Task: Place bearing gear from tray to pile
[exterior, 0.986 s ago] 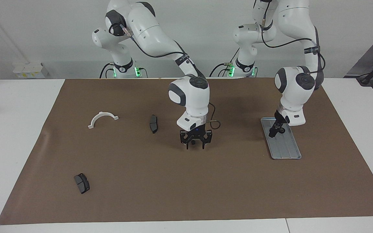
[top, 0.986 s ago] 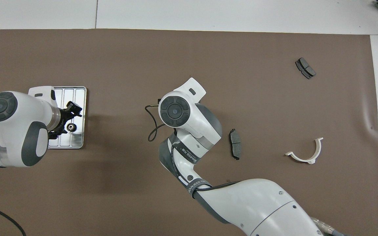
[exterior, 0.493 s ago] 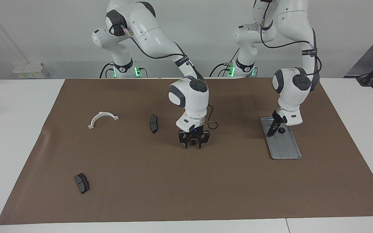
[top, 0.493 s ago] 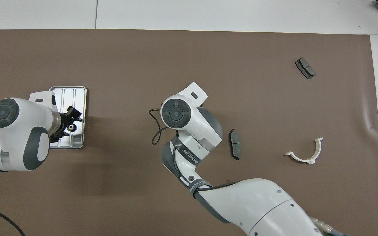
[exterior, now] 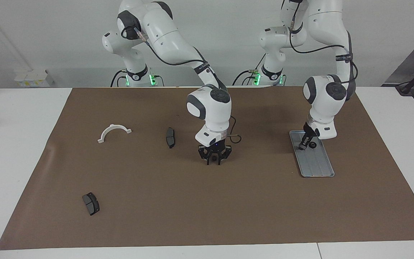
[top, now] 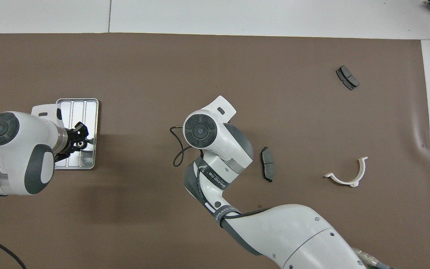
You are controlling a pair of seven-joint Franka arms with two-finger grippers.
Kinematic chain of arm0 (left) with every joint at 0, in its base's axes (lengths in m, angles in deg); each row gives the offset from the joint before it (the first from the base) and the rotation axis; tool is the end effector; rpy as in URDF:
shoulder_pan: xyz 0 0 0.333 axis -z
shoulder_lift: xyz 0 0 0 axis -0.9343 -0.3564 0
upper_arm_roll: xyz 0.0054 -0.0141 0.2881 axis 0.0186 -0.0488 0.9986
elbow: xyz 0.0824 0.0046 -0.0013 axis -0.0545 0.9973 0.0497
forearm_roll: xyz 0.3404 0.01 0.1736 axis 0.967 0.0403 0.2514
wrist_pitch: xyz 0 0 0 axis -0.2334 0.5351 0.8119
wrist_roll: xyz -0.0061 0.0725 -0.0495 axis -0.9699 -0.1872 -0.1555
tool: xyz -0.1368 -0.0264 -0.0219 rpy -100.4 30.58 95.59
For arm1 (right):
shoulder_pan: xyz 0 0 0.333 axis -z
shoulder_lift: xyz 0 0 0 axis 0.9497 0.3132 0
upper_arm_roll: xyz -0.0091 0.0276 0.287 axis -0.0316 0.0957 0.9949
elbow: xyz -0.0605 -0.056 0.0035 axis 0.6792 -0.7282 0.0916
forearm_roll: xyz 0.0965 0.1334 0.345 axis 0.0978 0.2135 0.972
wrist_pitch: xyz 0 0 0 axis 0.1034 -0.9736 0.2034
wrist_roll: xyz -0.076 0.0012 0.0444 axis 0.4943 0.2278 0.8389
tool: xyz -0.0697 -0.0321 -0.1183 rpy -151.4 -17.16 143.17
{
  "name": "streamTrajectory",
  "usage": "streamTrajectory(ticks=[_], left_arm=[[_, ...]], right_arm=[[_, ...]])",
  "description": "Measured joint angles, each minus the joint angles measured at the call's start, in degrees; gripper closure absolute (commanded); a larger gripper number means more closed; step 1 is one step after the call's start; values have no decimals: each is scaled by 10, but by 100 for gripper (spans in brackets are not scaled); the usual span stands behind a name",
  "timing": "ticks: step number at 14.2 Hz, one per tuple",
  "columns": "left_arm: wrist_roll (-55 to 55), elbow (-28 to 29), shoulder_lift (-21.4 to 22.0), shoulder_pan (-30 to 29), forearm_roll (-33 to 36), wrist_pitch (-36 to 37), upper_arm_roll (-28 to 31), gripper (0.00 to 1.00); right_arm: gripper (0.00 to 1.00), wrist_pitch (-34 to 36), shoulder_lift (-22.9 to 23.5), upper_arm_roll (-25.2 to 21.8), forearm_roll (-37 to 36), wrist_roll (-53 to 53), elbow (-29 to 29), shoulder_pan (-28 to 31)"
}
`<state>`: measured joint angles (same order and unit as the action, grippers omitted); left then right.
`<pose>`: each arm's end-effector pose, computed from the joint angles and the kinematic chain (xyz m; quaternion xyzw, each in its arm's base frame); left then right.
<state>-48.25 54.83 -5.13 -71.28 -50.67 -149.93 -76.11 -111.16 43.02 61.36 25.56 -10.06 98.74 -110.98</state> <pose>0.5293 -0.0144 0.2506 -0.9140 -0.4049 -0.0256 0.0037 0.5740 0.4038 0.2381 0.9919 -0.0129 0.1249 0.0206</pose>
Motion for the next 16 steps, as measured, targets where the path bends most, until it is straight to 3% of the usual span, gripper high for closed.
streamTrajectory(ticks=[3,7,9,13,16], left_arm=[[5,-18,2,1,0,5,-2,100],[39,-113,11,3,0,95,-18,100],[48,-163,13,3,0,141,-27,100],[64,-184,12,5,0,153,-30,100],[155,-216,5,24,0,152,-32,100]], right_arm=[[54,1,-1,7,6,-5,0,0],[60,12,-3,11,10,-5,0,0],[68,16,-4,11,11,-5,1,0],[98,16,-5,11,12,-5,1,0],[100,16,-5,11,12,-5,1,4]])
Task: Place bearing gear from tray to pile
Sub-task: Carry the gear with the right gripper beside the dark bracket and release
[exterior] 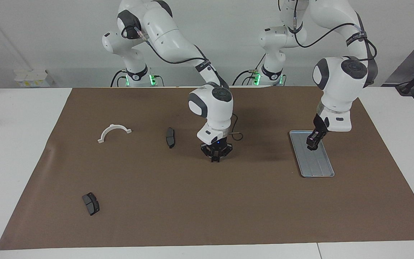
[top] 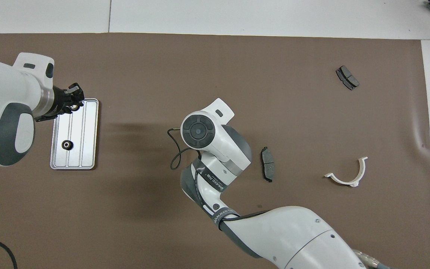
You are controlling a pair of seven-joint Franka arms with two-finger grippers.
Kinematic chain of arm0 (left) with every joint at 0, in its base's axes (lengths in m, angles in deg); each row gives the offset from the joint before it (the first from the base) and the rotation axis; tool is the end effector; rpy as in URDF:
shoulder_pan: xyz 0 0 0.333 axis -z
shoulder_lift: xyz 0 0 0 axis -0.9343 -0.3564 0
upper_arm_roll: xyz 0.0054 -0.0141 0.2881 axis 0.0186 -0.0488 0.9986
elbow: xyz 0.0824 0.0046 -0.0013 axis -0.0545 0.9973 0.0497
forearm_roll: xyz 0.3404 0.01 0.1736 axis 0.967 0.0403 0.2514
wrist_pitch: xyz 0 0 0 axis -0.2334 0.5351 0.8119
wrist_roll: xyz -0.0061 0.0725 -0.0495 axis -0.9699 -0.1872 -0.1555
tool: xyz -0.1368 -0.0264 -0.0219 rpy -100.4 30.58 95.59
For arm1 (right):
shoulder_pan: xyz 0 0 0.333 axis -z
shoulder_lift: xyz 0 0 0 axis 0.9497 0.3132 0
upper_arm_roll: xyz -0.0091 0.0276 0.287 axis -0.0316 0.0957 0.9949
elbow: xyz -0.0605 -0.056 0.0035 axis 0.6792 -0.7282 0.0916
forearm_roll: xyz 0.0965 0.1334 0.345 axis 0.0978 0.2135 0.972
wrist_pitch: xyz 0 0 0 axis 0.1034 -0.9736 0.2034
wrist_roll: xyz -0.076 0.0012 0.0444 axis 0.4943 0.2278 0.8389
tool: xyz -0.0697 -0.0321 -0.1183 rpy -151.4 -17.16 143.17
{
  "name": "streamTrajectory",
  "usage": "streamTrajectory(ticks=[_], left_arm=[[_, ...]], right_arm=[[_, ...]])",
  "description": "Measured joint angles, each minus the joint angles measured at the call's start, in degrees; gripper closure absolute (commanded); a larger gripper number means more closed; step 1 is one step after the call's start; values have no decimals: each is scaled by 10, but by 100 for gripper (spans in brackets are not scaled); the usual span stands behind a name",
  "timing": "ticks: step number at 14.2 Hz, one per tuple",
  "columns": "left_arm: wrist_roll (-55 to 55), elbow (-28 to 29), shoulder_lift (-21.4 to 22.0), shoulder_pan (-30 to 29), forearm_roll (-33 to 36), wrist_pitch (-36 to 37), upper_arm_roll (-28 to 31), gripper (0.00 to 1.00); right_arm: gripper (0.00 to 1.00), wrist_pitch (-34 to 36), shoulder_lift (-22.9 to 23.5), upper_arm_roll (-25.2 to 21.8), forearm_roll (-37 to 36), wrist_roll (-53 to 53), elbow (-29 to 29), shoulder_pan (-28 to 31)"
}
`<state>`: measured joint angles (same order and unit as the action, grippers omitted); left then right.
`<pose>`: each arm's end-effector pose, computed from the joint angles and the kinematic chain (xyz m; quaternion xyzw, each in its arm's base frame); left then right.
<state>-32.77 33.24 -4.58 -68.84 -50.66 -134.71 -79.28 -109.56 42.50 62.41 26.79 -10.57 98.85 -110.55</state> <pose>0.5980 -0.0707 0.3987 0.9677 0.2380 0.0825 0.0139 0.5679 0.4066 0.2400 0.9936 -0.0229 0.1091 0.0166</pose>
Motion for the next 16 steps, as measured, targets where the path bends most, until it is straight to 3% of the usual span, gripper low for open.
streamTrajectory(ticks=[4,9,13,16], left_arm=[[99,-25,-9,45,0,-5,-6,100],[131,-24,-37,146,0,-78,-10,100],[126,-28,-117,228,-1,-178,-11,100],[84,-75,-191,280,-1,-209,-10,100]], right_arm=[[100,0,-7,-5,0,2,-1,24],[100,14,-35,-6,0,103,-1,129],[100,40,-37,-6,0,223,-1,218],[100,58,-39,-6,0,284,-1,270]])
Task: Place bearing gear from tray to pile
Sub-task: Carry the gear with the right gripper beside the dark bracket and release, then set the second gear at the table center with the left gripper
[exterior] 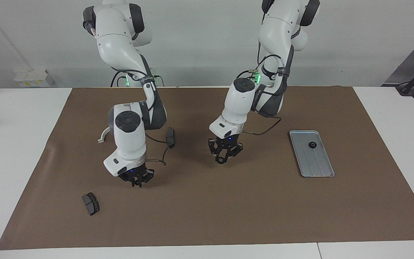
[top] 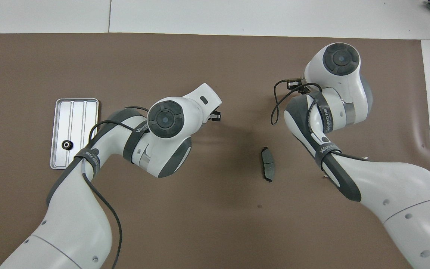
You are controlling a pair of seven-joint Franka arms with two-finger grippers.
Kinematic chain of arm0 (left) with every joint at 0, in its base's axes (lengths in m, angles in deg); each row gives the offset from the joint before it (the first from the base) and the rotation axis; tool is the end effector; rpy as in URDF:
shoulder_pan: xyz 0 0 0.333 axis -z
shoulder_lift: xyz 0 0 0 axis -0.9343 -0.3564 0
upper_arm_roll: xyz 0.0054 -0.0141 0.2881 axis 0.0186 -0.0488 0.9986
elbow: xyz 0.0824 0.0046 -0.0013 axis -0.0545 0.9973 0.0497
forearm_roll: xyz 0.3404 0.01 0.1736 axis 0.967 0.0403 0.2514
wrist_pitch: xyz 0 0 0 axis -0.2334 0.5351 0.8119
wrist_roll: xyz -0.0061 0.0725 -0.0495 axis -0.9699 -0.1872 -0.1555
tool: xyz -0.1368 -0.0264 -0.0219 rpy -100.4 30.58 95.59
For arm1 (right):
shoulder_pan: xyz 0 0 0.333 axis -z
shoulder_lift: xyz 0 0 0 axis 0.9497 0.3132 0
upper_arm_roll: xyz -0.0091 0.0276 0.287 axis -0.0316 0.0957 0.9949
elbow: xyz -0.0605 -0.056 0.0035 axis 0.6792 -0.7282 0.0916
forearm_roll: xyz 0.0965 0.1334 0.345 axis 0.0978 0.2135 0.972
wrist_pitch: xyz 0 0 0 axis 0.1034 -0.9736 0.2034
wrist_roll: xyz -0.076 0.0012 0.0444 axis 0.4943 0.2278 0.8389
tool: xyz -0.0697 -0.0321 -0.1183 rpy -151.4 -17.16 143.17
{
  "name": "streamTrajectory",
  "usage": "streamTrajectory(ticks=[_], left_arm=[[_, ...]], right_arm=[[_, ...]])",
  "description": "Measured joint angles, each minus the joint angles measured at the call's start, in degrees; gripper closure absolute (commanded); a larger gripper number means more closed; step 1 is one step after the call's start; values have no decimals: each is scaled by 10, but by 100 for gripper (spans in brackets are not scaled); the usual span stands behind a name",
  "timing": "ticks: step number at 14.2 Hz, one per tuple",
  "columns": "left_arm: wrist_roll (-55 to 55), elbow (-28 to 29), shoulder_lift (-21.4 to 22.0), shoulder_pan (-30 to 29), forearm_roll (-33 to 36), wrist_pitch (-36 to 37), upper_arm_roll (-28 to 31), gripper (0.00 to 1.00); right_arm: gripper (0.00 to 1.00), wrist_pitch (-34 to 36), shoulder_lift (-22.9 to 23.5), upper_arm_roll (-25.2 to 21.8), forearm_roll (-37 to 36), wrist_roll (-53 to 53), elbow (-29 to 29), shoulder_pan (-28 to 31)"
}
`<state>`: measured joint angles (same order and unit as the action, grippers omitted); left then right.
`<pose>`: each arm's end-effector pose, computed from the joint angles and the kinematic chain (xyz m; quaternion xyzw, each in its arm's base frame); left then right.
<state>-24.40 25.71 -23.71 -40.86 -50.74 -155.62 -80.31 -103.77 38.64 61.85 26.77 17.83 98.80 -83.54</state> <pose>0.5528 -0.3960 0.2926 0.9832 -0.0788 0.1339 0.0958 0.6845 0.0943 0.2770 0.9941 -0.0221 0.0741 0.0754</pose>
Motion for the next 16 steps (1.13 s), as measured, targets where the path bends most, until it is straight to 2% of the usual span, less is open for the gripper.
streamTrajectory(ticks=[4,5,6,7,9,13,14,16], left_arm=[[-10,-11,-31,14,0,-18,2,83],[-15,-7,-32,14,0,-23,3,73],[-28,0,-32,14,0,-37,3,55],[-43,9,-32,14,0,-54,3,48],[-59,22,-32,14,0,-68,3,0],[-149,25,-27,14,-1,-64,5,0],[-170,21,-17,11,-1,-45,7,0],[-187,14,29,-11,-1,36,13,0]], right_arm=[[100,7,-4,0,0,69,11,55],[100,7,-11,0,0,84,22,67],[100,7,-22,0,0,103,34,80],[100,7,-37,0,9,120,47,94],[100,8,-68,0,54,162,76,116],[100,10,-103,2,85,180,123,126],[94,9,-106,3,87,180,134,126],[68,6,-108,6,89,180,151,126]])
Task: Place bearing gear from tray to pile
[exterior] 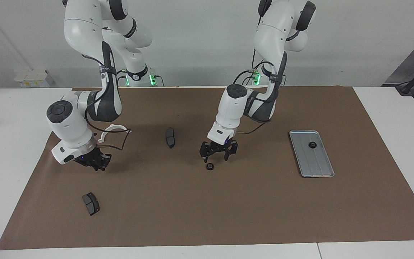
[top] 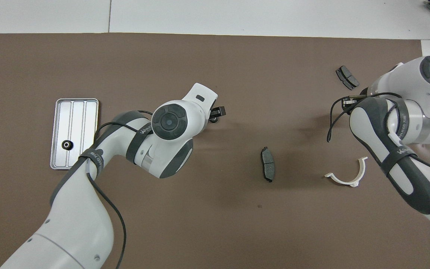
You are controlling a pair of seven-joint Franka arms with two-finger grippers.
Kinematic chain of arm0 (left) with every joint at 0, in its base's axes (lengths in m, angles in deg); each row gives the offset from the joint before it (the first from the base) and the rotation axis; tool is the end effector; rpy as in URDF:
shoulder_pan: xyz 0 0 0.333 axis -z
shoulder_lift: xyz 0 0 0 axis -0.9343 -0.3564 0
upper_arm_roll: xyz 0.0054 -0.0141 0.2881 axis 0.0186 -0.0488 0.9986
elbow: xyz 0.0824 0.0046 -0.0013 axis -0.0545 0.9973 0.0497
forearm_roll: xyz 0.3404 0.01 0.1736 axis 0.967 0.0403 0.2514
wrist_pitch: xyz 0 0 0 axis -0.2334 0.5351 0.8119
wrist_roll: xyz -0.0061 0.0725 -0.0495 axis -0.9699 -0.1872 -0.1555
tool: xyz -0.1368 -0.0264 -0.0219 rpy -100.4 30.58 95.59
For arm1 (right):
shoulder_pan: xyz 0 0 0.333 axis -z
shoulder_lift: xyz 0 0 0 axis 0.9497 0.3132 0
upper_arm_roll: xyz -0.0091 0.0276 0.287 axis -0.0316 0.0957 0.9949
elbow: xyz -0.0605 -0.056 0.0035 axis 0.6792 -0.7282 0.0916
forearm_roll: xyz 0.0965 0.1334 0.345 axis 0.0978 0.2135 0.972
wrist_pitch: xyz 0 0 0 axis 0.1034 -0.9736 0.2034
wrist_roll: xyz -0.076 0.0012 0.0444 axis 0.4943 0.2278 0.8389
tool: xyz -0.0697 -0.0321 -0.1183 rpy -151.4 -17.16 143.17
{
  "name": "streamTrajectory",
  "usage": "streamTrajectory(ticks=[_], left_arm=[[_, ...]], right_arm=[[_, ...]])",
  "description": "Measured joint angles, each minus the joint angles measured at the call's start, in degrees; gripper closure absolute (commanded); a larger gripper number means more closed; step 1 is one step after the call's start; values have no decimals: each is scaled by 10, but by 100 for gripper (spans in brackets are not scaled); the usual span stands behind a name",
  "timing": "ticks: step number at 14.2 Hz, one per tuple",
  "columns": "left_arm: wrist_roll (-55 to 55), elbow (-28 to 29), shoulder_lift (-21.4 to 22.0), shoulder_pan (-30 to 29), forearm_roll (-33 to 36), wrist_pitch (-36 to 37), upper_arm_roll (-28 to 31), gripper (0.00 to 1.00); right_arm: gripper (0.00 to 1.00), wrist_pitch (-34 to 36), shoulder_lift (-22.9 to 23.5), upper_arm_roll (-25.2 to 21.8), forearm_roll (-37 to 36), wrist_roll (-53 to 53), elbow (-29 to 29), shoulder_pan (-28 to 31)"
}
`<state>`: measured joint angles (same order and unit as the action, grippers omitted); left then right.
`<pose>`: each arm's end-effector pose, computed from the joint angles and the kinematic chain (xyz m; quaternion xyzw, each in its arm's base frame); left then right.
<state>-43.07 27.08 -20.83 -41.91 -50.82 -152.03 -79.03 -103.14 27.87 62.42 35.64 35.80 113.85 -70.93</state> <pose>0.5582 -0.3682 0.3061 0.9843 0.0994 0.1094 0.0960 0.6263 -0.0412 0.2794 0.9996 -0.0182 0.0124 0.0201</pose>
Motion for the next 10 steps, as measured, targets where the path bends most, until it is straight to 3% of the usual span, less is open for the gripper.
streamTrajectory(ticks=[1,4,7,10], left_arm=[[0,-2,31,-22,0,49,2,0],[30,3,106,-110,0,154,5,0],[180,31,120,-210,0,171,7,0],[372,90,121,-313,0,125,7,0]], right_arm=[[55,0,-1,1,0,0,6,0],[28,-1,-8,1,0,0,17,0],[25,-2,-13,1,0,0,21,-4],[25,-48,-13,3,2,-35,19,-37]])
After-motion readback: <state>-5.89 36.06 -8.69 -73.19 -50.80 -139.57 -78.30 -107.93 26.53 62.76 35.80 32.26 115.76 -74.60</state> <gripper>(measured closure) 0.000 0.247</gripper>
